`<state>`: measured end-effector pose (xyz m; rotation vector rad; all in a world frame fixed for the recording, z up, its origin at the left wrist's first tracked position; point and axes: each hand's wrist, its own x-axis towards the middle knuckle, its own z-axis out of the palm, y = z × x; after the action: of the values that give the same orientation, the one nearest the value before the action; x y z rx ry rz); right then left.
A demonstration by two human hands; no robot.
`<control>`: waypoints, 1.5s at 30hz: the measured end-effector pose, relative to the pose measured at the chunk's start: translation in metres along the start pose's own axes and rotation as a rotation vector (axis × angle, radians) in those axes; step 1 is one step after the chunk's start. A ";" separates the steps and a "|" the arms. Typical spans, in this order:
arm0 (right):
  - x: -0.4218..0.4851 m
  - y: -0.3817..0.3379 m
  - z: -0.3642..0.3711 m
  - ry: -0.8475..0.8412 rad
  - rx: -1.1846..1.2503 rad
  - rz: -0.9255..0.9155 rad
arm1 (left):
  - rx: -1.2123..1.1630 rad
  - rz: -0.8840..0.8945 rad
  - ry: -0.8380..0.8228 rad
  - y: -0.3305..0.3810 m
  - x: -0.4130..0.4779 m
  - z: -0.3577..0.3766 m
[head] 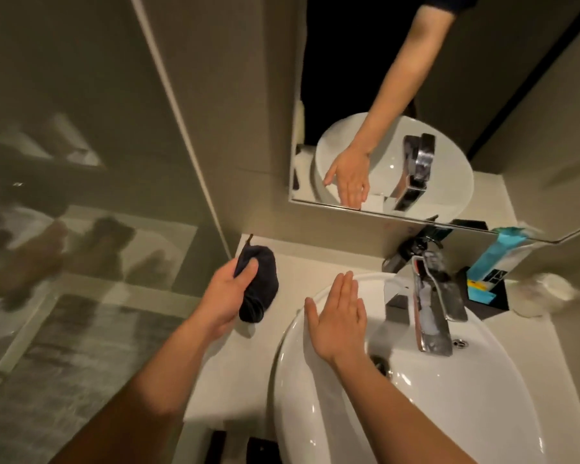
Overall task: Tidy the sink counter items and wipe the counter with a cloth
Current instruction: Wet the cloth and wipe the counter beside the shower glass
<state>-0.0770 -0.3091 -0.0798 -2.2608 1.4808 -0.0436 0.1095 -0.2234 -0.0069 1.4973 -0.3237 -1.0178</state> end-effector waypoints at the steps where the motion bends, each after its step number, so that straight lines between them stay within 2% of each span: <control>1: 0.000 0.000 0.000 0.006 0.007 0.002 | 0.124 0.050 -0.053 0.006 0.020 0.009; 6: 0.001 0.000 0.002 0.030 0.028 0.009 | 0.592 0.224 -0.434 -0.005 0.113 0.068; 10: 0.001 0.001 0.007 0.059 0.030 -0.001 | 1.236 0.471 -0.804 -0.066 0.148 0.099; 12: 0.002 0.000 0.009 0.062 0.003 0.008 | 1.344 0.515 -0.851 -0.085 0.153 0.099; 19: 0.002 -0.001 0.013 0.042 -0.044 0.025 | 1.353 0.540 -0.891 -0.084 0.154 0.084; 45: 0.000 -0.001 0.015 0.035 -0.106 0.012 | 1.192 0.302 -0.638 -0.117 0.054 0.003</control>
<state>-0.0723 -0.3039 -0.0930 -2.3460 1.5488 -0.0013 0.0969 -0.2381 -0.1346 1.9821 -1.7946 -1.0685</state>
